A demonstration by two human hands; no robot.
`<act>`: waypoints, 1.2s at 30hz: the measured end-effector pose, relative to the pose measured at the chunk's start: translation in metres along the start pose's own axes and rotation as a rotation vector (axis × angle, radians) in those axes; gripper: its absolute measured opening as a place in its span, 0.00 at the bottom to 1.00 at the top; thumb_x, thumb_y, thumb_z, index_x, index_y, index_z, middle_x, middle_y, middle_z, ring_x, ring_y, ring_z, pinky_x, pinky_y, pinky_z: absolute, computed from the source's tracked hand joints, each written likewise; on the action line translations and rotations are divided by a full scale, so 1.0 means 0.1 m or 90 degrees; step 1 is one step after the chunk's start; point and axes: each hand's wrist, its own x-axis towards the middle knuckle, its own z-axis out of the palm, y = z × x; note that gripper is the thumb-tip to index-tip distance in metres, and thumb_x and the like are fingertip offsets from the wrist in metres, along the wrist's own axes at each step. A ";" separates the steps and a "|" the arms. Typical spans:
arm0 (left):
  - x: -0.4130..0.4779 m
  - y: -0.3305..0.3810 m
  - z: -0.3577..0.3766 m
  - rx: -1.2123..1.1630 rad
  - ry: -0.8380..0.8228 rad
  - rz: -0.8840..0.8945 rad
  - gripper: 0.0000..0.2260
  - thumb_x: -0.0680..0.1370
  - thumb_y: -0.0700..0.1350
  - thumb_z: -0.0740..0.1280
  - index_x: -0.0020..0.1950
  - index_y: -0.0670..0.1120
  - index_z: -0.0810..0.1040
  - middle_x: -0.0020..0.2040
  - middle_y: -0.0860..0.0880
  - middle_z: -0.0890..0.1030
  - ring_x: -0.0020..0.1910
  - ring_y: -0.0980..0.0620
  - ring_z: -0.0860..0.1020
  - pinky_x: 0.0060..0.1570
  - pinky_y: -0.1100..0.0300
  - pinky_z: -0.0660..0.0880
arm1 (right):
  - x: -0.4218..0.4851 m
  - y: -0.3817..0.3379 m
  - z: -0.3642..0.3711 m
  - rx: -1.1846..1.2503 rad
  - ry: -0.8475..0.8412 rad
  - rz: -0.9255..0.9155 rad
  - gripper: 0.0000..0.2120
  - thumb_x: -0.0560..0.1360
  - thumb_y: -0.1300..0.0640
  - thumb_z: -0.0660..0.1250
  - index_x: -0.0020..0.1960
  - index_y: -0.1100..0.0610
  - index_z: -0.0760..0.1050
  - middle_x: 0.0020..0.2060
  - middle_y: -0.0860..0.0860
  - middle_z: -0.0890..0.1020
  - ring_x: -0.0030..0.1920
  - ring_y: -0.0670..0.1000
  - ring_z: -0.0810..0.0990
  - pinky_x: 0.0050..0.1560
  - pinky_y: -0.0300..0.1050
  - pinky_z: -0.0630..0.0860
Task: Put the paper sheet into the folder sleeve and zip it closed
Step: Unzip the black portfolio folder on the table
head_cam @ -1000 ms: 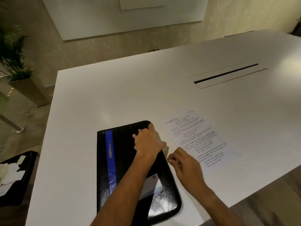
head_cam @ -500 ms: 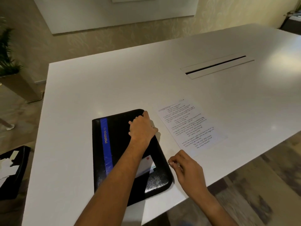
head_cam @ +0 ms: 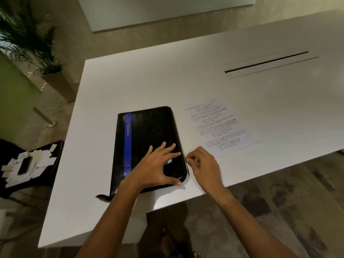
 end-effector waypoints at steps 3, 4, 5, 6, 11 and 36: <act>-0.07 0.04 0.07 0.029 0.007 -0.006 0.53 0.70 0.77 0.74 0.88 0.56 0.59 0.90 0.56 0.50 0.89 0.51 0.43 0.86 0.35 0.40 | -0.04 0.00 0.00 0.018 0.004 0.012 0.03 0.84 0.58 0.73 0.54 0.52 0.85 0.51 0.46 0.84 0.48 0.46 0.83 0.45 0.39 0.78; -0.09 0.05 0.09 0.036 0.008 -0.007 0.53 0.70 0.76 0.74 0.88 0.56 0.58 0.90 0.56 0.50 0.89 0.51 0.43 0.86 0.36 0.39 | -0.06 0.00 0.01 0.018 0.003 0.015 0.03 0.84 0.58 0.73 0.54 0.52 0.85 0.51 0.46 0.84 0.48 0.46 0.83 0.45 0.38 0.77; -0.11 0.07 0.11 0.041 0.012 -0.007 0.52 0.71 0.75 0.74 0.88 0.55 0.59 0.90 0.55 0.50 0.89 0.50 0.43 0.86 0.36 0.39 | -0.08 0.00 0.01 0.015 0.001 0.016 0.03 0.84 0.58 0.72 0.55 0.52 0.85 0.51 0.46 0.84 0.48 0.46 0.83 0.45 0.36 0.76; -0.13 0.09 0.13 0.043 0.021 -0.005 0.51 0.72 0.74 0.74 0.88 0.55 0.59 0.90 0.54 0.51 0.89 0.50 0.44 0.86 0.35 0.40 | -0.11 0.00 0.01 0.011 -0.001 0.015 0.03 0.84 0.58 0.72 0.55 0.53 0.85 0.51 0.46 0.84 0.48 0.46 0.83 0.45 0.35 0.75; -0.22 0.10 0.22 0.064 0.079 0.007 0.44 0.77 0.74 0.67 0.87 0.53 0.62 0.89 0.51 0.57 0.89 0.48 0.50 0.86 0.32 0.48 | -0.30 -0.02 -0.01 0.016 0.001 -0.003 0.03 0.84 0.61 0.73 0.55 0.55 0.85 0.50 0.47 0.83 0.47 0.46 0.82 0.47 0.37 0.77; -0.26 0.45 0.01 0.114 0.300 0.074 0.32 0.87 0.64 0.52 0.77 0.44 0.79 0.76 0.46 0.80 0.75 0.44 0.79 0.65 0.45 0.82 | -1.14 -0.82 0.61 0.090 0.185 -0.005 0.07 0.77 0.69 0.79 0.50 0.59 0.85 0.43 0.47 0.85 0.42 0.40 0.82 0.44 0.29 0.79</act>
